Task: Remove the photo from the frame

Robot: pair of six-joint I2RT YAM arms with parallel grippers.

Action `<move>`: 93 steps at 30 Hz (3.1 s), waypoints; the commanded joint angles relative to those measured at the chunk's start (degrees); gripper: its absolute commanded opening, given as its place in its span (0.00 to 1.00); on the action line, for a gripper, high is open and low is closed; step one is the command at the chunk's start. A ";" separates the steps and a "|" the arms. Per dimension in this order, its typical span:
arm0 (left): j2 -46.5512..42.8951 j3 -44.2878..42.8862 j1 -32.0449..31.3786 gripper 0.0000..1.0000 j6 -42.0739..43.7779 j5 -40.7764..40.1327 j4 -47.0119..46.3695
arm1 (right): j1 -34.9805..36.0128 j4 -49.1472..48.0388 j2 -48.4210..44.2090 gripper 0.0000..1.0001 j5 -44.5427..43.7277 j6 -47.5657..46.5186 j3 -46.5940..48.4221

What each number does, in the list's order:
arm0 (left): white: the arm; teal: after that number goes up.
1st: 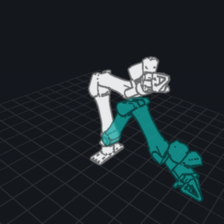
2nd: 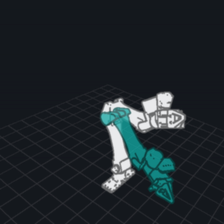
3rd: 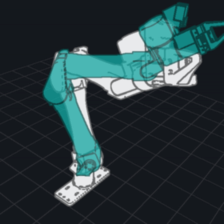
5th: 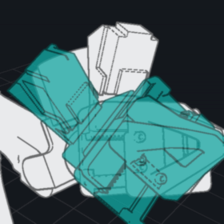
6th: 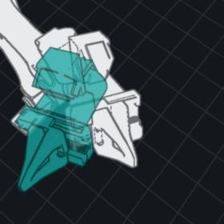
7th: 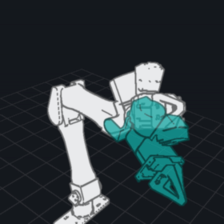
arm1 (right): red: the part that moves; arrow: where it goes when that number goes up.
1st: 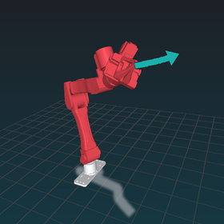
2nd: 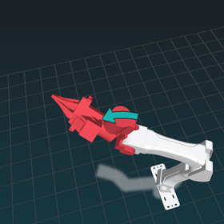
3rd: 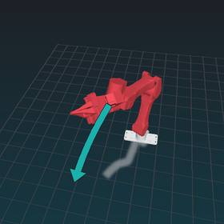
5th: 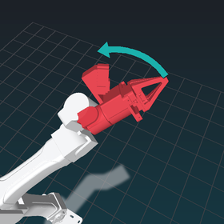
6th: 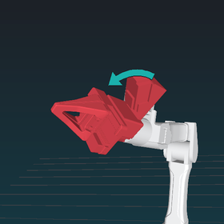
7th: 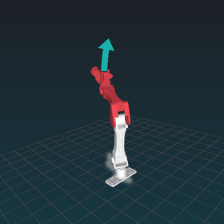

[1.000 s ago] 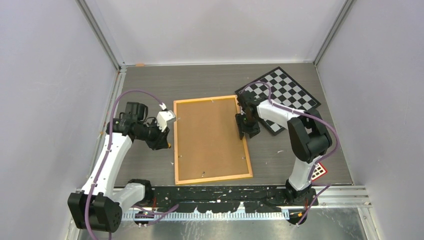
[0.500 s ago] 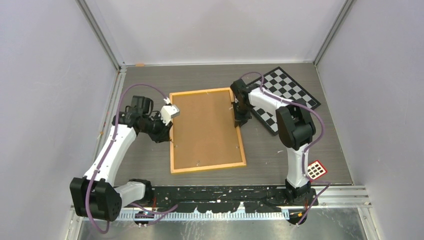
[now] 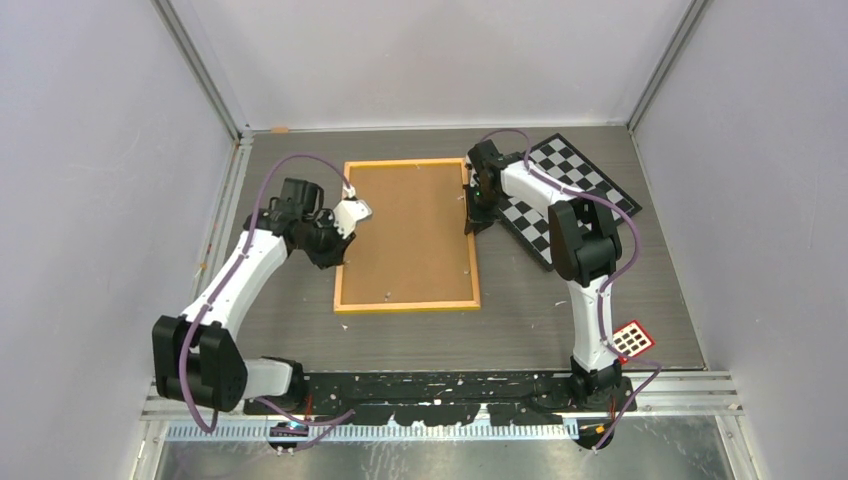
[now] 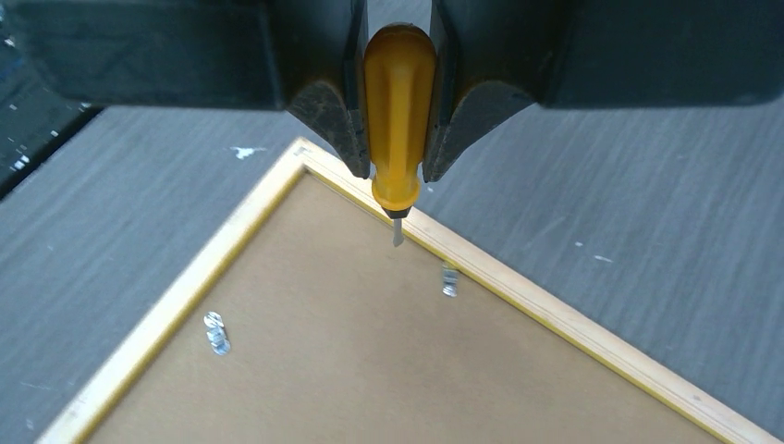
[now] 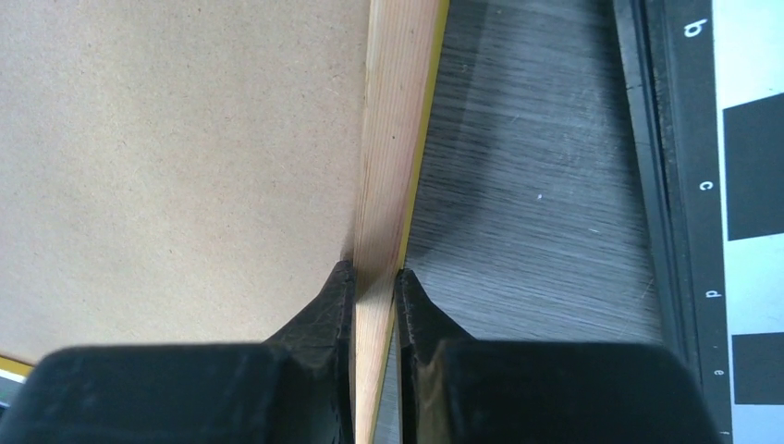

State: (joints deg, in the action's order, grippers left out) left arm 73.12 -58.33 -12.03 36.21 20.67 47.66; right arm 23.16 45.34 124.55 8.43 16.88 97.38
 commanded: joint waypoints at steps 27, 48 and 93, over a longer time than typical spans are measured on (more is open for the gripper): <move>10.92 -5.81 -2.02 0.00 8.72 -5.13 0.36 | -0.02 -1.75 2.18 0.00 -1.00 -1.18 -3.60; 11.85 -11.63 -2.29 0.00 3.54 -4.63 -0.99 | -0.04 -2.42 1.12 0.00 -1.29 -0.28 -5.68; 14.88 -7.17 -4.71 0.00 1.84 0.16 5.16 | -0.01 -3.85 1.11 0.00 -3.11 2.42 -6.81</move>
State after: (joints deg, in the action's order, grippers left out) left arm 87.00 -65.76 -15.33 41.80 13.98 46.09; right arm 22.79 41.54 122.80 9.02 18.57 93.56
